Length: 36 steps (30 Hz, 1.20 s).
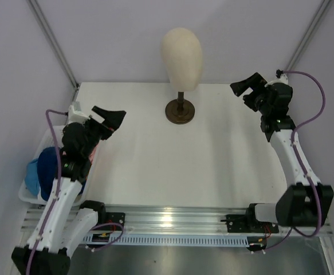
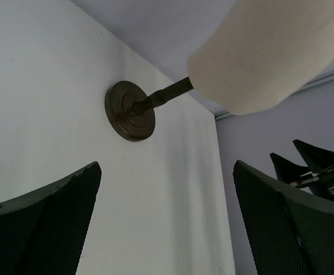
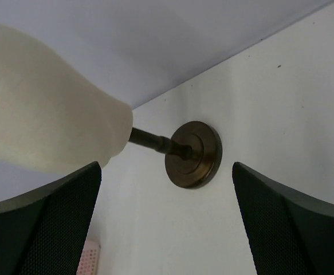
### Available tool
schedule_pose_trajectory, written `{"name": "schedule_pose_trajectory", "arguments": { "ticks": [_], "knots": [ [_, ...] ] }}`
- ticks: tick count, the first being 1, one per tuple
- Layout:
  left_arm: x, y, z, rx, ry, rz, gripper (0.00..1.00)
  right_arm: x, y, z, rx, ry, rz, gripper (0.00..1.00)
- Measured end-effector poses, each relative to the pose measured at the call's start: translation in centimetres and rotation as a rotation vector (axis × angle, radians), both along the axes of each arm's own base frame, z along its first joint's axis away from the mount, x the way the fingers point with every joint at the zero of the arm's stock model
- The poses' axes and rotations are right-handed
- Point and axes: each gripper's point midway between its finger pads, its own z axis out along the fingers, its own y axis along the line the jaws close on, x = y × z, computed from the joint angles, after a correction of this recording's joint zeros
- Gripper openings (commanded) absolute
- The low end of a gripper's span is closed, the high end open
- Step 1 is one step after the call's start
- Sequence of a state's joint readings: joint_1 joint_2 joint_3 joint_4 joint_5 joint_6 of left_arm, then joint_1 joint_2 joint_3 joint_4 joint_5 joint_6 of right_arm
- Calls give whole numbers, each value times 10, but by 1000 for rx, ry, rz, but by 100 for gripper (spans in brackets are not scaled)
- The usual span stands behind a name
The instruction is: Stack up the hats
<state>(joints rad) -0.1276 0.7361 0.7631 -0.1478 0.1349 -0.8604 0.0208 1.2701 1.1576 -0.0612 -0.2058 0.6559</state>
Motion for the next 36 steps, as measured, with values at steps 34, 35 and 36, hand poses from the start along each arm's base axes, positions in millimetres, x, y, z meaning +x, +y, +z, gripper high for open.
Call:
{"name": "schedule_pose_trajectory", "arguments": {
  "ticks": [34, 35, 36],
  "knots": [
    [330, -176, -149, -435, 210, -226, 57, 215, 175, -158, 415, -16, 375, 99],
    [329, -180, -151, -428, 215, -233, 58, 214, 179, -158, 418, -13, 382, 99],
    [327, -183, -152, -419, 221, -240, 59, 213, 181, -159, 418, -11, 387, 100]
  ]
}}
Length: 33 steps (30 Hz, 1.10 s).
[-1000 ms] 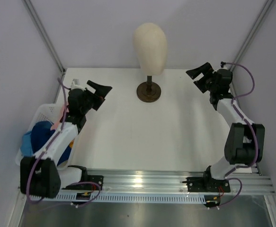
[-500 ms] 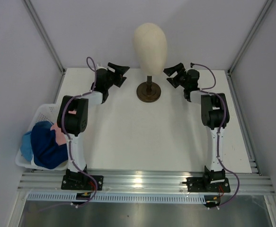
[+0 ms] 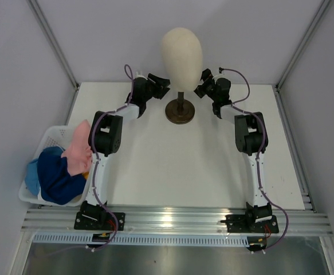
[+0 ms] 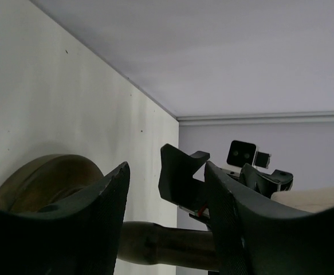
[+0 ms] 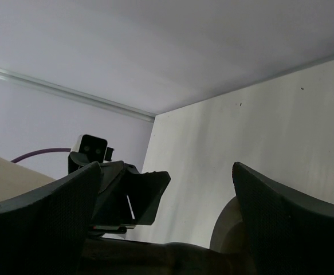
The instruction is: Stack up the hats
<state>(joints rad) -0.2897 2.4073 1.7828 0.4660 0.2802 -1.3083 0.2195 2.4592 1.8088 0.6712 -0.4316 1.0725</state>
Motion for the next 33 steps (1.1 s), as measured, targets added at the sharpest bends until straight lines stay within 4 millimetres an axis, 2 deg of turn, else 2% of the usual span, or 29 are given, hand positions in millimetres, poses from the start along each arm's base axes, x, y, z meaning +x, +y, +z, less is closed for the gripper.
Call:
{"name": "schedule_pose_trajectory", "arguments": {
  "ticks": [9, 13, 19, 22, 24, 28, 33],
  "knots": [
    [-14, -24, -2, 34, -10, -81, 64, -11, 23, -9, -10, 28, 43, 99],
    [-20, -31, -4, 49, -19, -115, 64, -20, 33, -20, -21, 46, 68, 100],
    [-39, -35, -40, 103, 19, -147, 64, -39, 31, -47, -41, 110, 73, 99],
    [-57, -34, -61, 126, 64, -156, 64, -51, 30, -60, -47, 145, 77, 99],
    [-67, -33, -67, 138, 78, -164, 64, -61, 31, -64, -51, 161, 83, 99],
    [-90, -38, -60, 146, 66, -188, 63, -83, 36, -61, -60, 168, 104, 99],
    [-123, -47, -47, 174, 36, -233, 64, -117, 47, -40, -71, 132, 135, 99]
  ]
}}
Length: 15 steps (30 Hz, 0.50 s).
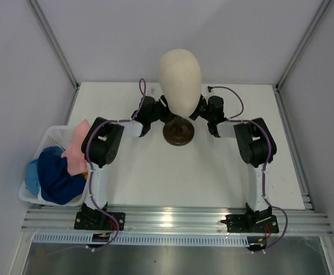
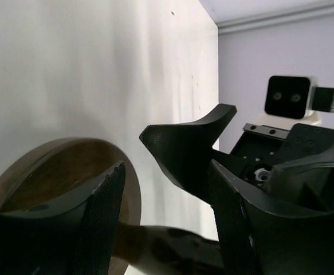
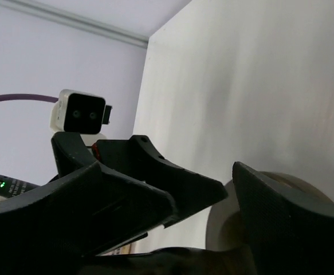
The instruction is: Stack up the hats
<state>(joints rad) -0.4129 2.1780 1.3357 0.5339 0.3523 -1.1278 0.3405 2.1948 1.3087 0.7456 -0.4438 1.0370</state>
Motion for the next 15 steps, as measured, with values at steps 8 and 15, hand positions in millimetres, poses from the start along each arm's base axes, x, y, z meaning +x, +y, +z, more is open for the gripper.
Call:
{"name": "schedule_pose_trajectory", "arguments": {
  "ticks": [8, 15],
  "knots": [
    [-83, 0, 2, 70, 0, -48, 63, -70, 7, 8, -31, -2, 36, 99],
    [-151, 14, 0, 122, -5, -33, 63, -137, 14, 3, -124, 19, 80, 99]
  ]
}}
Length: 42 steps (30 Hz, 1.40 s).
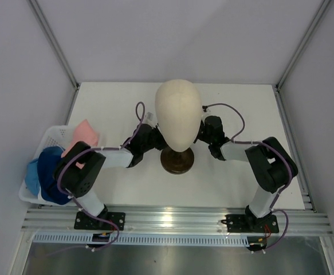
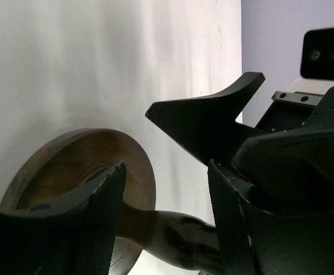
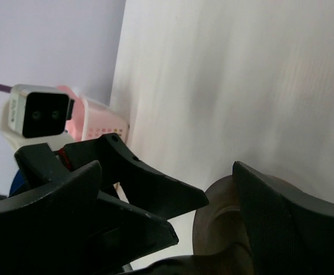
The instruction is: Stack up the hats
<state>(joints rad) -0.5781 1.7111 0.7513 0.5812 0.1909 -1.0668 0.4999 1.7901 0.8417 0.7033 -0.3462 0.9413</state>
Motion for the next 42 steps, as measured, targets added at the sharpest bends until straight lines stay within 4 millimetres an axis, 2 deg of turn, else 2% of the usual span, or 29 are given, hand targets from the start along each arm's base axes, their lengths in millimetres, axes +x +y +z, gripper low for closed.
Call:
{"name": "schedule_pose_trajectory", "arguments": {
  "ticks": [6, 10, 12, 13, 14, 18, 19, 20, 22, 25, 26, 31, 36, 39, 42],
  "knots": [
    [-44, 5, 7, 40, -39, 28, 63, -36, -2, -6, -82, 6, 17, 100],
    [-56, 17, 13, 73, -48, 70, 66, -42, -18, -16, -176, 22, -27, 99],
    [-56, 30, 16, 114, -45, 98, 68, -41, -32, -18, -233, 27, -62, 100],
    [-57, 38, 17, 141, -44, 112, 74, -39, -44, -17, -259, 27, -88, 99],
    [-56, 48, 21, 170, -48, 129, 77, -36, -56, -14, -274, 26, -111, 100],
    [-52, 85, 55, 255, -102, 211, 95, -20, -126, 0, -306, 30, -269, 100],
    [-54, 97, 68, 271, -128, 236, 100, -18, -148, 5, -319, 30, -324, 100],
    [-56, 109, 81, 282, -155, 262, 100, -17, -170, 11, -334, 24, -377, 99],
    [-62, 135, 112, 287, -205, 312, 99, -24, -198, 28, -373, -1, -450, 100],
    [-72, 177, 153, 325, -268, 384, 99, -43, -219, 65, -434, -78, -513, 100],
    [-79, 191, 175, 340, -307, 410, 99, -48, -224, 76, -446, -103, -529, 99],
    [-111, 218, 221, 437, -403, 386, 99, -80, -244, 148, -465, -277, -594, 99],
    [-131, 234, 245, 550, -406, 353, 100, -99, -241, 196, -438, -399, -566, 100],
    [-140, 240, 238, 600, -386, 329, 100, -98, -234, 209, -434, -423, -524, 100],
    [-148, 245, 226, 628, -382, 315, 100, -94, -226, 207, -439, -407, -475, 99]
  ]
}}
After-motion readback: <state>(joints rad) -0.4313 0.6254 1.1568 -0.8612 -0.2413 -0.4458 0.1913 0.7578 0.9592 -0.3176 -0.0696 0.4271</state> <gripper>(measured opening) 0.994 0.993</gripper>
